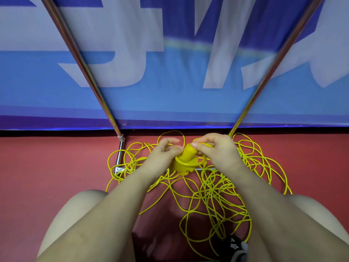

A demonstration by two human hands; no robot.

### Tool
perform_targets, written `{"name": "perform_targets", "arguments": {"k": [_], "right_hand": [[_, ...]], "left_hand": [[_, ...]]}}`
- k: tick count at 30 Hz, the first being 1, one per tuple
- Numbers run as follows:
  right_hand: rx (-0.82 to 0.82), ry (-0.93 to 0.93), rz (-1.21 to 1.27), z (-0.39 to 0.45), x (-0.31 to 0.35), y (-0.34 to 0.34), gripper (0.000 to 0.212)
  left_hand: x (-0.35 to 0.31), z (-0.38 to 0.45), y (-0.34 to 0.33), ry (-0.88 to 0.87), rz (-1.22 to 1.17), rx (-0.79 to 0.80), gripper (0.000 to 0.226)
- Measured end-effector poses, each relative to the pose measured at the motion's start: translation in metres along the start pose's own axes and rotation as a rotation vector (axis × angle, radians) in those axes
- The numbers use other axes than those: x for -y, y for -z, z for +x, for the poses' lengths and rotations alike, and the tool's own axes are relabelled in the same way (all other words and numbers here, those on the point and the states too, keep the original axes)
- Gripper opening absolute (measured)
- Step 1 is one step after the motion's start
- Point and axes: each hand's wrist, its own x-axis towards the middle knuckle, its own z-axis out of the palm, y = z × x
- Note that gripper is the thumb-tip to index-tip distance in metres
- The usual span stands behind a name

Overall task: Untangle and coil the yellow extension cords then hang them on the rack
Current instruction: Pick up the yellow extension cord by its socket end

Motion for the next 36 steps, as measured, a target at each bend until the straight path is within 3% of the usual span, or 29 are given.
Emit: {"name": "perform_targets", "arguments": {"k": [2,5,9,11,16,20,25,29,33,36], "right_hand": [[-0.014,0.037,-0.062,-0.001,-0.001,0.000,0.017],[-0.034,0.068,-0.151,-0.003,0.000,-0.001,0.010],[-0.039,0.111,-0.308,-0.008,0.001,-0.007,0.009],[-0.031,0.124,-0.355,-0.009,0.000,-0.009,0.010],[-0.044,0.114,-0.226,-0.006,0.001,-0.005,0.007],[-0.053,0.088,0.002,-0.004,0.003,-0.002,0.018],[-0.105,0.024,0.252,-0.001,0.006,0.000,0.015],[-0.173,-0.041,0.450,0.000,0.004,0.000,0.006],[-0.174,-0.026,0.372,0.003,0.005,0.001,0.004],[-0.032,0.010,0.243,0.001,0.005,0.002,0.014]], "left_hand": [[0.003,0.002,0.001,0.003,0.067,-0.034,0.024],[0.007,0.003,0.001,-0.092,0.316,-0.097,0.017],[0.011,0.000,-0.001,-0.234,0.816,-0.178,0.032],[0.013,-0.001,-0.002,-0.245,0.953,-0.185,0.036],[0.009,0.009,0.004,-0.181,0.656,-0.271,0.033],[0.013,0.016,0.007,-0.037,0.309,-0.208,0.029],[0.010,0.018,0.004,0.198,-0.140,-0.171,0.024],[0.009,0.021,0.007,0.236,-0.262,-0.163,0.019],[0.003,0.018,0.008,0.288,-0.395,-0.176,0.023],[0.001,0.019,0.009,0.276,-0.411,-0.207,0.021]]}}
